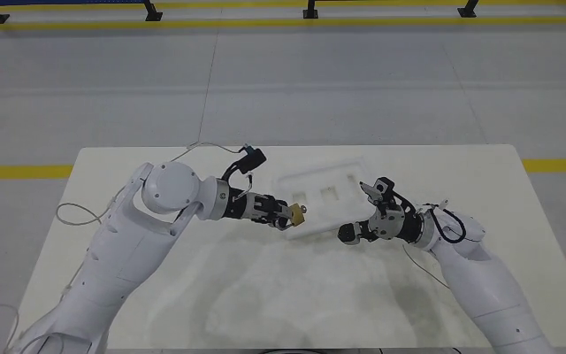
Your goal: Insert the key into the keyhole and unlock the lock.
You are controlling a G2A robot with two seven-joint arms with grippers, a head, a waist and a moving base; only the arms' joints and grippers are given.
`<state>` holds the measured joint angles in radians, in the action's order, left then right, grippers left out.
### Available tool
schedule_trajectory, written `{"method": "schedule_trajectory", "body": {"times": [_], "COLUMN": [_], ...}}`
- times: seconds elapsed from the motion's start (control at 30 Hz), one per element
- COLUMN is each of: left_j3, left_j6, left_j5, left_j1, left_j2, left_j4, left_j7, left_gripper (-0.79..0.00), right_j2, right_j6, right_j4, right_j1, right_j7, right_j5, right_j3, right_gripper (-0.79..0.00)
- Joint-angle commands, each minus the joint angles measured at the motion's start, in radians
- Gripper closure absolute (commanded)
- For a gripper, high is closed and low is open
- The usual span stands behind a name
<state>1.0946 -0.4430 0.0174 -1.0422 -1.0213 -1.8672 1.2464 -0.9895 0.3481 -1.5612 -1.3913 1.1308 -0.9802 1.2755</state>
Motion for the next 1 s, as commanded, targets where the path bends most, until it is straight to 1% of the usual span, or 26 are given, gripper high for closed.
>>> {"method": "schedule_trajectory", "body": {"times": [0.0,0.03,0.2,0.97], "left_j3": [0.004,0.001,0.017,0.017], "left_j6": [-0.003,-0.007,-0.004,-0.004], "left_j5": [-0.009,-0.038,-0.010,-0.010], "left_j1": [-0.001,0.002,-0.003,-0.003], "left_j2": [0.003,0.006,0.010,0.010], "left_j4": [0.005,0.001,0.003,0.003], "left_j7": [0.000,0.006,0.006,0.006], "left_gripper": [0.000,0.000,0.000,0.000], "right_j2": [0.000,0.000,0.000,0.000], "right_j6": [0.000,0.000,0.000,0.000], "right_j4": [0.000,0.000,0.000,0.000], "right_j1": [0.000,0.000,0.000,0.000], "right_j7": [0.000,0.000,0.000,0.000], "right_j5": [0.000,0.000,0.000,0.000], "right_j3": [0.000,0.000,0.000,0.000], "right_gripper": [-0.785,-0.785,-0.785,-0.785]}}
